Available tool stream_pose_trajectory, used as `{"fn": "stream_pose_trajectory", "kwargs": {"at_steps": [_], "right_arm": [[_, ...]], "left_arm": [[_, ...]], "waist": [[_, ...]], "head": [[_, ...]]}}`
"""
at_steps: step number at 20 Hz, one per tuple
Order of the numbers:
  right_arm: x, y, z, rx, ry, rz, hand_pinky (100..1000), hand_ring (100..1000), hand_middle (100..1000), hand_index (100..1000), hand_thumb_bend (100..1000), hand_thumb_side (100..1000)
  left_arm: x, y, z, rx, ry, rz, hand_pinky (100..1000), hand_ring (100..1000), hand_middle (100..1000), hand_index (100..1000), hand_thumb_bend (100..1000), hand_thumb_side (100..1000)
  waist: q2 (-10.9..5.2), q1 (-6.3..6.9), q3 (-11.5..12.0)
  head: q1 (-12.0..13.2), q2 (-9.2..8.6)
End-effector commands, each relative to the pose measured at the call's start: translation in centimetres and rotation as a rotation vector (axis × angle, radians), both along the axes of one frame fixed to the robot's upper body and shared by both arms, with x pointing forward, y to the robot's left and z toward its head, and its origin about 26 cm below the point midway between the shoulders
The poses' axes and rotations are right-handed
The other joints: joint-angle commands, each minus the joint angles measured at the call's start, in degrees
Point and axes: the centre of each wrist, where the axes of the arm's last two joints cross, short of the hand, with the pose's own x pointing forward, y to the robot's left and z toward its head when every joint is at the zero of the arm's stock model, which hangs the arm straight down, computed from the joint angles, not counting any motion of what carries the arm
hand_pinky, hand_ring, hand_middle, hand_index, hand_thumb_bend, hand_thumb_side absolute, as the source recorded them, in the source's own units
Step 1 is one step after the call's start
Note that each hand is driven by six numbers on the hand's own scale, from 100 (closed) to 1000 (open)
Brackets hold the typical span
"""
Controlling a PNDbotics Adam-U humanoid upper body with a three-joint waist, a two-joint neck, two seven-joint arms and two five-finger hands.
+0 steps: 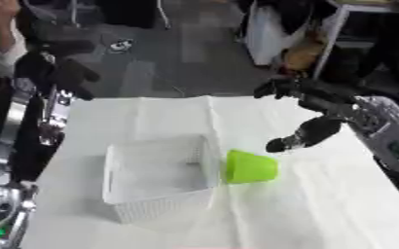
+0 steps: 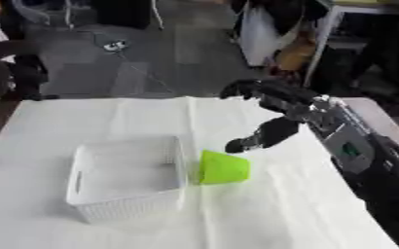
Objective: Pick up objects on the table and place them in the box.
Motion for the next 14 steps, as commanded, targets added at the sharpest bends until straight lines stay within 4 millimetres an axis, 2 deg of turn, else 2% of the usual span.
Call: {"fn": "stream_pose_trajectory", "kwargs": {"at_steps": [1,14], "right_arm": [[0.5,-0.3,1.0,-0.033,0.010,-0.006,853,917,921,926,793,716],[1.8,0.3,0.5,-0.134,0.101,-0.013,903,931,918,914,808,694]], "left_arm": [[-0.3,-0.4,1.0,-0.002,-0.037,-0.024,471,581,761,838,237,984],[-0.2,-0.8,1.3,-0.009,-0.050,-0.044,471,582,761,838,238,984]], "waist": [[-0.60,0.11,0.18],[-0.17,-0.14,1.00]], "head": [[-0.75,-0.10],[-1.21,-0.45]]}}
